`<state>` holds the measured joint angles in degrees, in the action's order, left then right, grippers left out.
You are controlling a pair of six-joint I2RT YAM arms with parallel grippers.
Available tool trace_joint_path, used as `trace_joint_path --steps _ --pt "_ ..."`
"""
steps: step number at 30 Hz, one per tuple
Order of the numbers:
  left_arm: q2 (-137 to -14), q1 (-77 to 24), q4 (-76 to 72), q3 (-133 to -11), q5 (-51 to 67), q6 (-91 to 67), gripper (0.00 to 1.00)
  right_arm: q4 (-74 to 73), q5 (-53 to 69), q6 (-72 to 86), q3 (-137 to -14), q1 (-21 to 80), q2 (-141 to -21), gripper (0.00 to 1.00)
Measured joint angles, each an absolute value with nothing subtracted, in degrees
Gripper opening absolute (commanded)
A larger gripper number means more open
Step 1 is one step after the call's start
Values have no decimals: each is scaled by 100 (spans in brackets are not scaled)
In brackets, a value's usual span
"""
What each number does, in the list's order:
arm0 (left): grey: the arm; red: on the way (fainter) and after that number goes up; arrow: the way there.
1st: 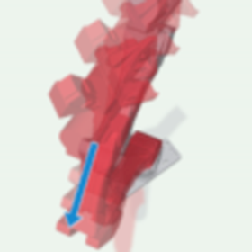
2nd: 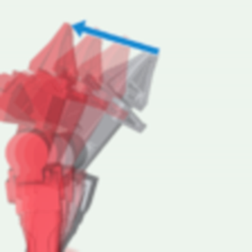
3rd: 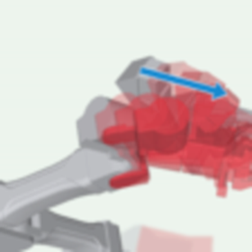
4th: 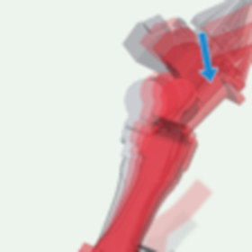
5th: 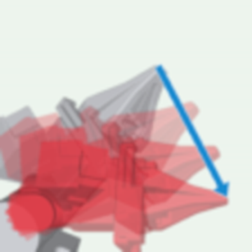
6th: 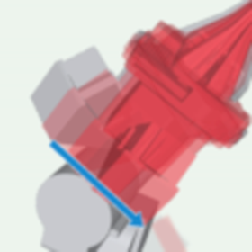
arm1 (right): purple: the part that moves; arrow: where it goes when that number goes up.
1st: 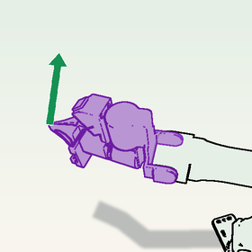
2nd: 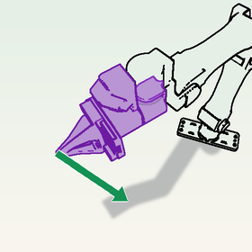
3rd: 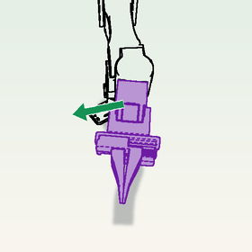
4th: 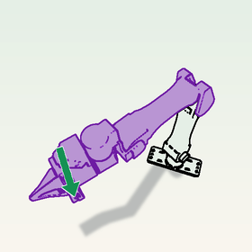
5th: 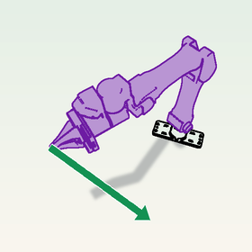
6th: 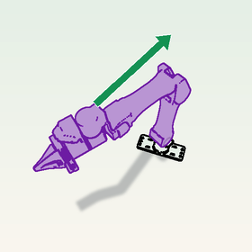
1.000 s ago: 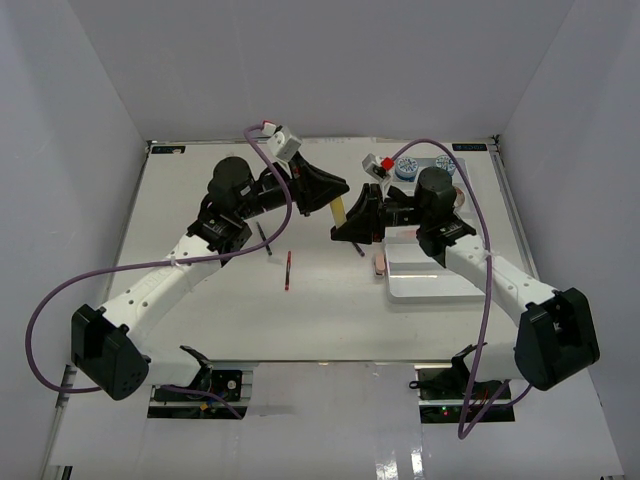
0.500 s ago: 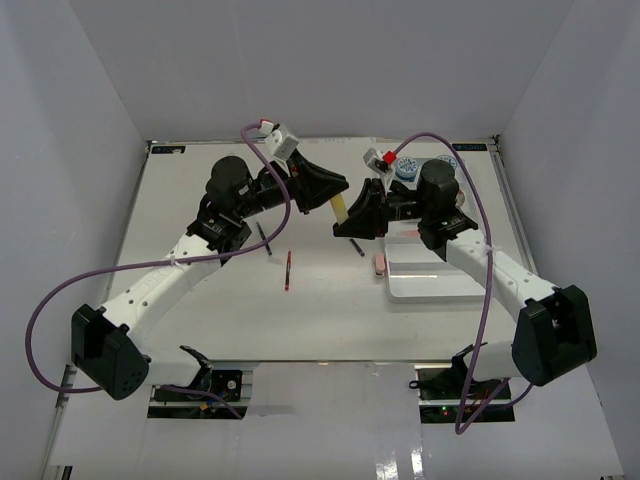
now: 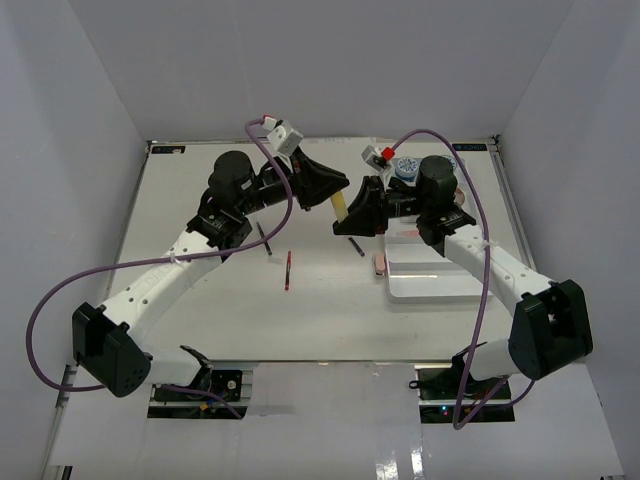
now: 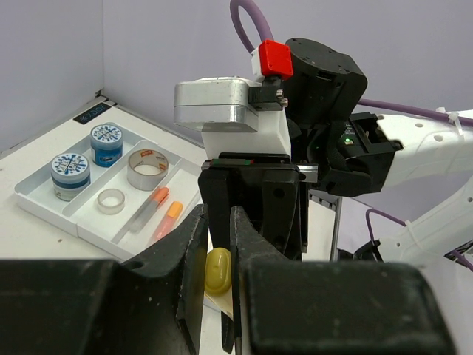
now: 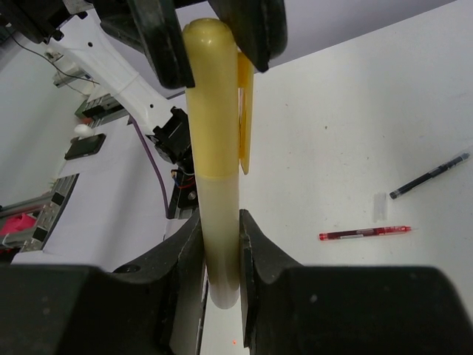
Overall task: Sort the stationery into containers
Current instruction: Close the pen cap on the pen.
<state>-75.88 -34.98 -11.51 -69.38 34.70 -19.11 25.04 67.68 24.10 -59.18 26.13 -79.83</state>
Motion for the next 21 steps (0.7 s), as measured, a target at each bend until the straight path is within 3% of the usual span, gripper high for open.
trace_joint_path --steps 7,14,21 --pt "-7575 -3592 -875 -7067 3249 -1835 16 2816 6722 2510 -5708 2593 -7920 8" --pt "-7620 -3730 -701 -7019 3140 -1881 56 2989 6528 2438 -5231 2543 -7765 8" --pt "-7640 -3769 -657 -6987 2630 -2082 78 2563 5994 2012 -4668 2475 -7675 8"
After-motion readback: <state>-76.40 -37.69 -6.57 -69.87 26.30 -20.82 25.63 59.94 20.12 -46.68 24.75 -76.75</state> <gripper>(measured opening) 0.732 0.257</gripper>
